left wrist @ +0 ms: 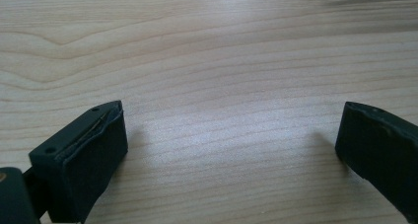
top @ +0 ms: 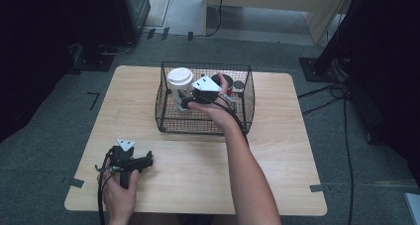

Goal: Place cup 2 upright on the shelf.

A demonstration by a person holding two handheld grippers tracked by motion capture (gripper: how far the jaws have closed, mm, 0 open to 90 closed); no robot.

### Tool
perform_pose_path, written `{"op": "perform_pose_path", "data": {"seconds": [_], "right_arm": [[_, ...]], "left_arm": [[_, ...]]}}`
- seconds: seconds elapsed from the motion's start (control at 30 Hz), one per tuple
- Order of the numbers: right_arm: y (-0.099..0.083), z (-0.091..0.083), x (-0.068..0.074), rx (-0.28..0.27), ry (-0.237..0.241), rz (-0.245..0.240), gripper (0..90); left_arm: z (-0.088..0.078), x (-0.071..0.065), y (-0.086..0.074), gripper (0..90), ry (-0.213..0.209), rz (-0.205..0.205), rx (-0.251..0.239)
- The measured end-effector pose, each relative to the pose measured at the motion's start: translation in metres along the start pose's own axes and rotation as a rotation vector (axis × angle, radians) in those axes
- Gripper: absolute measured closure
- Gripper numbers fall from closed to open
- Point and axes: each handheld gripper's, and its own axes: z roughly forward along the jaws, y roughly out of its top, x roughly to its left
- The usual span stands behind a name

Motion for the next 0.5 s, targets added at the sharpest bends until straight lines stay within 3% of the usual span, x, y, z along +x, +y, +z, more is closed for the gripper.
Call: {"op": "perform_pose_path", "data": {"seconds": [0.5], "right_arm": [[0.013,-0.038,-0.022,-0.076,-0.066,0.040,1.5]], "left_arm": [[0.000,0.000,0.000,0.1,0.000,-0.003,-0.003]]}}
